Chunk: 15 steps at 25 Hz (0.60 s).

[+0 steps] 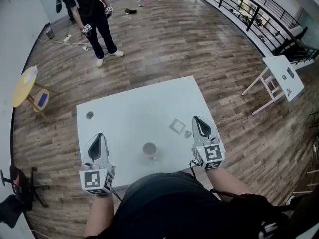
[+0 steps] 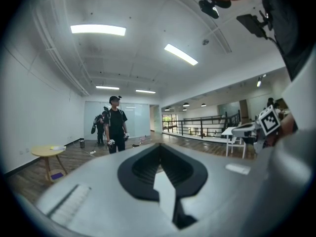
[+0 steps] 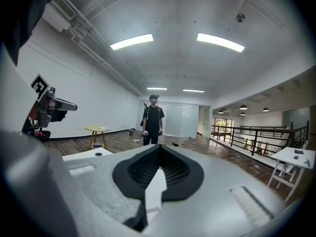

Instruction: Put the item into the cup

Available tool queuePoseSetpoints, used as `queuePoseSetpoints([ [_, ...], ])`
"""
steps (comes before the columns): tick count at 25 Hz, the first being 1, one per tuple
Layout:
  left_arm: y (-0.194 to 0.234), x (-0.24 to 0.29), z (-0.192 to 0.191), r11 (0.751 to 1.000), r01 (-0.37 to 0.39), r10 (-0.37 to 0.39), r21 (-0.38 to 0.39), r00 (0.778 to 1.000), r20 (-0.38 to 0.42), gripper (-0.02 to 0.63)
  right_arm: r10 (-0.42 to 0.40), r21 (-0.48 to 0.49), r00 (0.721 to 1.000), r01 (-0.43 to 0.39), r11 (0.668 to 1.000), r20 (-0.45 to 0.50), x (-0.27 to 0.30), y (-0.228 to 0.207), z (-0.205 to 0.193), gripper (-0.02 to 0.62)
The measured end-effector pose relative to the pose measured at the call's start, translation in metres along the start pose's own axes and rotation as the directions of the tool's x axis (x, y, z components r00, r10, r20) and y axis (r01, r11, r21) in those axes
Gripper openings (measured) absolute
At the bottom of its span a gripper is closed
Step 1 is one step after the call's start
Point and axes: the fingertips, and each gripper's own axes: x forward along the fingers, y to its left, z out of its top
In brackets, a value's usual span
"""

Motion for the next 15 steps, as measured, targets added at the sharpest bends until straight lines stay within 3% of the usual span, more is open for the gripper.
queuePoseSetpoints([
  [15, 0.023, -0.009, -0.006, 1.000, -0.022, 0.022, -0.006, 1.000, -0.005, -0.002, 0.029, 0.002, 0.999, -0.029, 1.000, 0.021, 0.016, 0.021, 0.006, 0.002],
])
